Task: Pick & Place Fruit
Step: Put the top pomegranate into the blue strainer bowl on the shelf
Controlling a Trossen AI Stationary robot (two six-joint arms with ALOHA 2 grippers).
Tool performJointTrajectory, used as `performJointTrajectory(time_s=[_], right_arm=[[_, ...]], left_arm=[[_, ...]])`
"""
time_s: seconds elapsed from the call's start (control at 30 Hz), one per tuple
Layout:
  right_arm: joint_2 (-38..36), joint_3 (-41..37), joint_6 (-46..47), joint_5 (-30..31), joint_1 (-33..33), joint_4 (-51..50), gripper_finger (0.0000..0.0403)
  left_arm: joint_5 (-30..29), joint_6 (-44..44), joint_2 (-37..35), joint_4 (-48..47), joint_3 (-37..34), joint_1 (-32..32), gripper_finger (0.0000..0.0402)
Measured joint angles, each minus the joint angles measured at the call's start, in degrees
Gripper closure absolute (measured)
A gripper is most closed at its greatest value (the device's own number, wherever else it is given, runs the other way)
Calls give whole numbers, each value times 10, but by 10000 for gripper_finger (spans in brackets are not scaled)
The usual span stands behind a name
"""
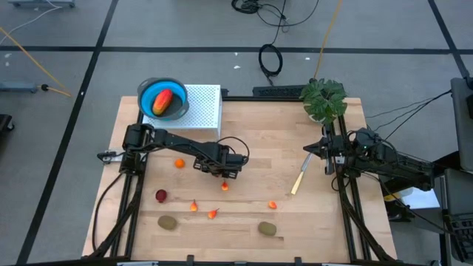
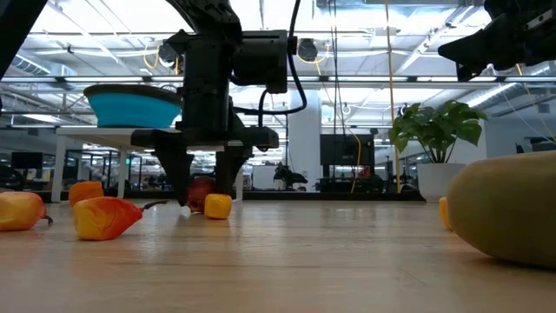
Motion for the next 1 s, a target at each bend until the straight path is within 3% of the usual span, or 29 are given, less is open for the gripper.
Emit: performJointTrajectory(time_s=[0.27, 0.57, 0.8, 1.0], right_arm=[[0, 0, 0, 0, 0, 0, 403], [0, 0, 0, 0, 0, 2, 403], [0, 0, 0, 0, 0, 3, 403], [0, 0, 0, 0, 0, 3, 403]], left_arm=[[2, 30, -15, -10, 0, 3, 237], [-5, 143, -140, -35, 9, 9, 210], [-79, 287, -247, 35, 10, 1, 228], [-151, 435, -297, 99, 10, -6, 226]])
